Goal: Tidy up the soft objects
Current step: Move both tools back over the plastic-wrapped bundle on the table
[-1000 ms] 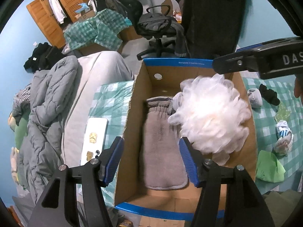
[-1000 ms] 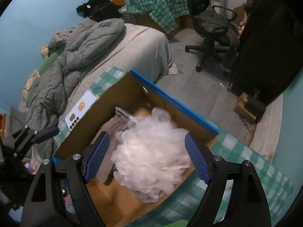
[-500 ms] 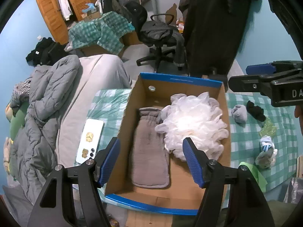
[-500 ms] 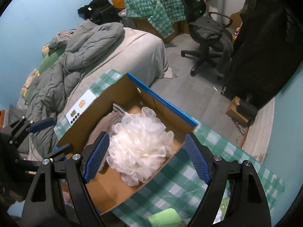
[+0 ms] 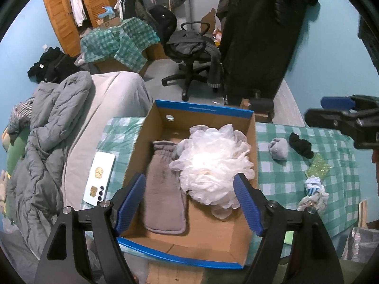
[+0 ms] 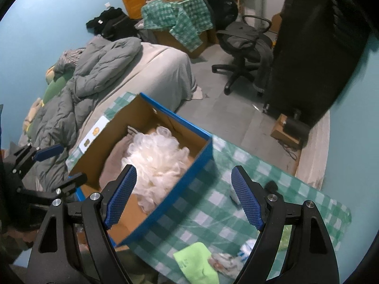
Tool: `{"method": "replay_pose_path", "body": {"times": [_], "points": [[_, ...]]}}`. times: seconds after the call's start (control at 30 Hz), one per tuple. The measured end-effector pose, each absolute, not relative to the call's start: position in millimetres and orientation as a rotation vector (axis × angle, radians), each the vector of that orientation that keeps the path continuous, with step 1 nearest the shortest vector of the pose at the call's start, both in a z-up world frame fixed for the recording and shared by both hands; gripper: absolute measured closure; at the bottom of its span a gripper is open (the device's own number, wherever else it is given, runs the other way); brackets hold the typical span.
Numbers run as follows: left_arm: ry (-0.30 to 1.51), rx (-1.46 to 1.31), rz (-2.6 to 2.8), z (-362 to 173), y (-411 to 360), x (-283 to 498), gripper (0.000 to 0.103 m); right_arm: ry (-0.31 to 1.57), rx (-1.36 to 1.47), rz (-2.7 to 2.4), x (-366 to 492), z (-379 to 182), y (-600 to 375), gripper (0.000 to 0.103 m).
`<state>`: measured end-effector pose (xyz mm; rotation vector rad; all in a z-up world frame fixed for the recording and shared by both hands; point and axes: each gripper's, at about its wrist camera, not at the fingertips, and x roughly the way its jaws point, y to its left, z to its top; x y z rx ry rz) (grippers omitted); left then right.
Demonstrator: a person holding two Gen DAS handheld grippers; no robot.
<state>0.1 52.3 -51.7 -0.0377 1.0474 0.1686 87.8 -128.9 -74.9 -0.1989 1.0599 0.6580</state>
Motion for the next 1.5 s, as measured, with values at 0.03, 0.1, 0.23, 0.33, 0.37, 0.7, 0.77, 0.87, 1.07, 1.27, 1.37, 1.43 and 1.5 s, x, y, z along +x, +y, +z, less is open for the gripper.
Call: {"method": "replay_pose_path", "body": {"times": [0.03, 0.1, 0.23, 0.33, 0.37, 0.7, 0.77, 0.87, 1.07, 1.27, 1.37, 1.43, 1.5], "points": [[1.049, -0.043, 0.161, -52, 49, 1, 0.025, 1.062, -0.201, 0.652, 86, -75, -133, 0.020], [1.052, -0.047, 0.151, -51, 45, 1, 0.025, 1.068, -0.206, 0.633, 82, -77, -144, 0.020], [1.057, -0.048, 0.127, -51, 34, 3, 0.025, 1.091, -0.194, 0.598, 79, -82, -169, 0.020], [1.063, -0.052, 0.112, -54, 25, 5, 0.025, 1.105, -0.185, 0.572, 74, -86, -188, 0.020], [1.070, -0.054, 0.101, -56, 22, 6, 0.025, 1.110, -0.181, 0.562, 72, -88, -193, 0.020], [1.114, -0.029, 0.011, -69, -22, 12, 0.025, 1.180, -0.128, 0.468, 61, -109, -251, 0.020], [1.126, -0.027, -0.009, -72, -32, 14, 0.025, 1.194, -0.125, 0.451, 60, -114, -261, 0.020], [1.145, -0.033, -0.035, -78, -41, 15, 0.025, 1.209, -0.115, 0.433, 56, -121, -274, 0.020], [1.187, -0.005, -0.085, -92, -67, 14, 0.025, 1.226, -0.107, 0.434, 48, -132, -289, 0.020], [1.228, 0.013, -0.105, -106, -82, 12, 0.025, 1.242, -0.113, 0.462, 38, -147, -294, 0.020], [1.247, 0.017, -0.112, -114, -88, 10, 0.025, 1.257, -0.129, 0.488, 32, -156, -292, 0.020], [1.261, 0.023, -0.117, -119, -92, 7, 0.025, 1.268, -0.134, 0.505, 28, -162, -290, 0.020], [1.273, 0.027, -0.120, -124, -98, 6, 0.025, 1.279, -0.144, 0.513, 24, -169, -290, 0.020]]}}
